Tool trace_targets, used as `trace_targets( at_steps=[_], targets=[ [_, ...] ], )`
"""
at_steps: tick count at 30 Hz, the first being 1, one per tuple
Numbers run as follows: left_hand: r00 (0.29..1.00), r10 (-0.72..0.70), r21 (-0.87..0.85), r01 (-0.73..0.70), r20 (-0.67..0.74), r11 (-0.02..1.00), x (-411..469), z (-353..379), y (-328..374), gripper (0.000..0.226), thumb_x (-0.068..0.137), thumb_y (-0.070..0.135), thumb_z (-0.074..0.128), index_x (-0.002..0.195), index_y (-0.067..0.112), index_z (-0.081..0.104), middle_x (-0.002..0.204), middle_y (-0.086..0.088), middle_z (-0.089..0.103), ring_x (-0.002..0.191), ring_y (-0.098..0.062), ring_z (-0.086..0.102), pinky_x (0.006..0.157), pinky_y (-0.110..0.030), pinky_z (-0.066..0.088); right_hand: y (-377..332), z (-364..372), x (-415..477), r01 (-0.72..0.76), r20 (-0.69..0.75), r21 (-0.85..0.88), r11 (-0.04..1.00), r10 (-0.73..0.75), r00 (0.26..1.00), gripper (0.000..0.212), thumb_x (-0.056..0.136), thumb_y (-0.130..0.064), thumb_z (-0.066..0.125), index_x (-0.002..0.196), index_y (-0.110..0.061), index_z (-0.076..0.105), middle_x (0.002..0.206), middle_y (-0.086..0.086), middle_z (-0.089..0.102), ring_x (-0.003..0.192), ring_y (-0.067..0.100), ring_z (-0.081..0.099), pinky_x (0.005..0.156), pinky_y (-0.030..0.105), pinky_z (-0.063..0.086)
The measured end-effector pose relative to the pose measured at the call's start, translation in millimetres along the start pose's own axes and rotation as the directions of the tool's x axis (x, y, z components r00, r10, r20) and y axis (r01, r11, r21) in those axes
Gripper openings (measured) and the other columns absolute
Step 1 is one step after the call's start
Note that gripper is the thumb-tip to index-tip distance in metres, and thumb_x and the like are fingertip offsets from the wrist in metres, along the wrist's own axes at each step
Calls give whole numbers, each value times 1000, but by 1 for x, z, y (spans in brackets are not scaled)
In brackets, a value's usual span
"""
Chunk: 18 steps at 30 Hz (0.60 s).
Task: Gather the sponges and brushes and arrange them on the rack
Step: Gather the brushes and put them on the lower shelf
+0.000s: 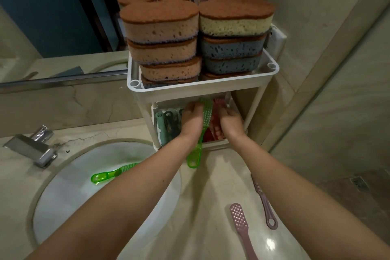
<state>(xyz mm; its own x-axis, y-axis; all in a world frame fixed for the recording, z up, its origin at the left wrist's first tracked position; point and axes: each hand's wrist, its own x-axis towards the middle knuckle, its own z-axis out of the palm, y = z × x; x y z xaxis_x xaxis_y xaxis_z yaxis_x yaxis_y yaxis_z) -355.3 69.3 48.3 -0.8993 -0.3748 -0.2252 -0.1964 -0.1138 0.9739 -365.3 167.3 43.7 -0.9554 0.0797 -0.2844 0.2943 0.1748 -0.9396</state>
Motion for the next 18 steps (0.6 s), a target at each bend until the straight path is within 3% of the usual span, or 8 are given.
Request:
trace_targets(
  at_steps=[4, 7, 9, 12, 15, 18],
  targets=[
    [990, 132, 22, -133, 46, 991, -20, -1, 16, 18, 95, 16, 49, 106, 22, 61, 106, 0, 63, 98, -18, 57, 85, -26, 41, -13, -2, -13, -95, 75, 152, 984, 84, 994, 40, 102, -36, 38, 90, -7, 63, 60, 10, 62, 46, 18, 54, 42, 25, 41],
    [978, 176, 121, -188, 108, 975, -26, -2, 17, 31, 94, 16, 51, 123, 16, 60, 118, -2, 62, 106, -17, 57, 94, -27, 43, -11, -5, -14, -138, 87, 230, 963, 121, 989, 31, 100, -29, 42, 90, -10, 64, 67, 8, 65, 49, 16, 56, 41, 23, 42],
    [976, 175, 166, -196, 130, 967, -28, -2, 15, 33, 92, 20, 51, 124, 17, 60, 122, -3, 62, 110, -18, 57, 99, -32, 45, -10, -8, -12, -160, 84, 282, 946, 142, 986, 25, 97, -24, 46, 97, -8, 64, 70, 8, 67, 52, 17, 57, 40, 23, 41],
    [974, 162, 247, -198, 156, 949, -26, -6, 10, 33, 89, 27, 49, 118, 22, 63, 118, -4, 63, 108, -20, 58, 95, -33, 47, -7, -11, -6, -209, 90, 401, 892, 188, 978, 25, 96, -26, 52, 109, -8, 64, 73, 7, 68, 53, 15, 59, 39, 21, 41],
    [959, 151, 267, -214, 238, 940, -20, -12, -2, 28, 92, 15, 49, 98, 36, 66, 118, 0, 62, 108, -15, 56, 87, -20, 43, -2, -15, 0, -252, 134, 473, 844, 214, 968, 28, 93, -26, 60, 115, -7, 63, 86, 11, 70, 63, 16, 63, 39, 20, 44],
    [948, 141, 348, -239, 286, 907, -12, -22, -18, 39, 90, 8, 50, 89, 43, 67, 128, -3, 49, 119, -17, 46, 101, -20, 35, 5, -15, 3, -242, 158, 427, 871, 192, 969, 32, 87, -17, 68, 118, -7, 63, 97, 12, 69, 79, 20, 65, 51, 24, 53]
  ],
)
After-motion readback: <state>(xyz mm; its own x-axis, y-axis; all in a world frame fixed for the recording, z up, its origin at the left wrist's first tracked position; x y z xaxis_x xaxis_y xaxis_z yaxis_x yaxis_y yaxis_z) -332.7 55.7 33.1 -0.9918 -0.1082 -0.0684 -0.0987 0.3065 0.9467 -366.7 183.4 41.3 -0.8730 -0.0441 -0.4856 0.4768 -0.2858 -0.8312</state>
